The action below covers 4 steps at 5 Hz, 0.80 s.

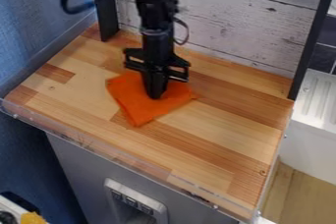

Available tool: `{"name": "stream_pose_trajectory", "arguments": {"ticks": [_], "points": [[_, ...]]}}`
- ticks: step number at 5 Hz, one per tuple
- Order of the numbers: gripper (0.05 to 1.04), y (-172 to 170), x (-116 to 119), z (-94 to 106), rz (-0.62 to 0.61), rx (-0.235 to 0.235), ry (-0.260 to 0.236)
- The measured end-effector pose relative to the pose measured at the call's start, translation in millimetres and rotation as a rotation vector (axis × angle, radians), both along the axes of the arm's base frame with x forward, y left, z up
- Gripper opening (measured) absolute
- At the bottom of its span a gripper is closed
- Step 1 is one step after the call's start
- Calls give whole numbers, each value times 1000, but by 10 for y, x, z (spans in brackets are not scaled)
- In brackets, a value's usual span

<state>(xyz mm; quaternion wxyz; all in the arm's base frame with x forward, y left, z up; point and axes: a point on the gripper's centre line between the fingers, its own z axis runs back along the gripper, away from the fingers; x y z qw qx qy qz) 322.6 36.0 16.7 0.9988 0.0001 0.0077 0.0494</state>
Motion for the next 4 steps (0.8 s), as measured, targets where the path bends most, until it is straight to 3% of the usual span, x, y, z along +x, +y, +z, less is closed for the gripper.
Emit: {"name": "stream_pose_trajectory", "arguments": {"ticks": [4], "points": [[62, 41, -11, 76, -15, 0, 3]]}}
